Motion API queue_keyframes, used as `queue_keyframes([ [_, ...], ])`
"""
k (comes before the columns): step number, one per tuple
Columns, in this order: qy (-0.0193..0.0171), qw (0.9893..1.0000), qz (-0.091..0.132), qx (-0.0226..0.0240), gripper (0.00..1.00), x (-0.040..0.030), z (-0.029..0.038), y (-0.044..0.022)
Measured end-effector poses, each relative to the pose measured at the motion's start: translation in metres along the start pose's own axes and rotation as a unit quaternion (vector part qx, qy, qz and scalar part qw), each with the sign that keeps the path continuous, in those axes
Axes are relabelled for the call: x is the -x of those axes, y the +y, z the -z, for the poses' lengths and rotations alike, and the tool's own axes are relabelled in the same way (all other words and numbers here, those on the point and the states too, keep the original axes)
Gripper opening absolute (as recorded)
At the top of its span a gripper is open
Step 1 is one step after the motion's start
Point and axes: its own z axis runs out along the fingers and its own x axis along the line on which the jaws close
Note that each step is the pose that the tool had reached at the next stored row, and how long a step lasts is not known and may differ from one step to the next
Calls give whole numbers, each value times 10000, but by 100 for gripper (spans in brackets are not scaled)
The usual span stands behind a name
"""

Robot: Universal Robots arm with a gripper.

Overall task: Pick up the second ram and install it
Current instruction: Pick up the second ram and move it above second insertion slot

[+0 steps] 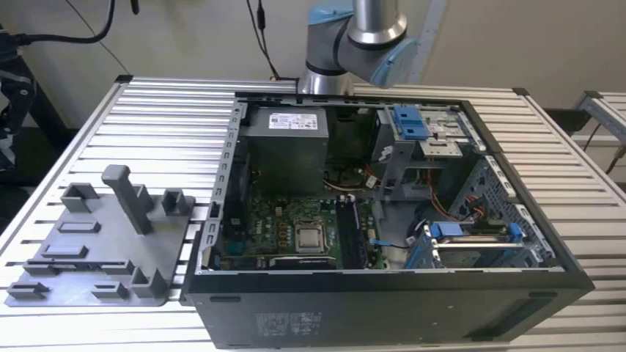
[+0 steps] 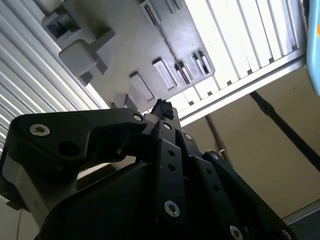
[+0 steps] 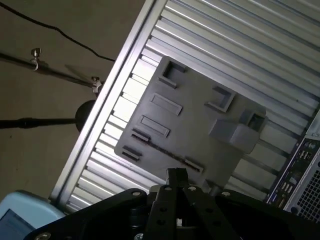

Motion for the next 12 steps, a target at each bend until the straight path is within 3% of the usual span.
queue_keyframes([
  [6,19,9992,408,-7,11,-2,0,2],
  [12,38,9967,805,-14,11,-2,0,2],
])
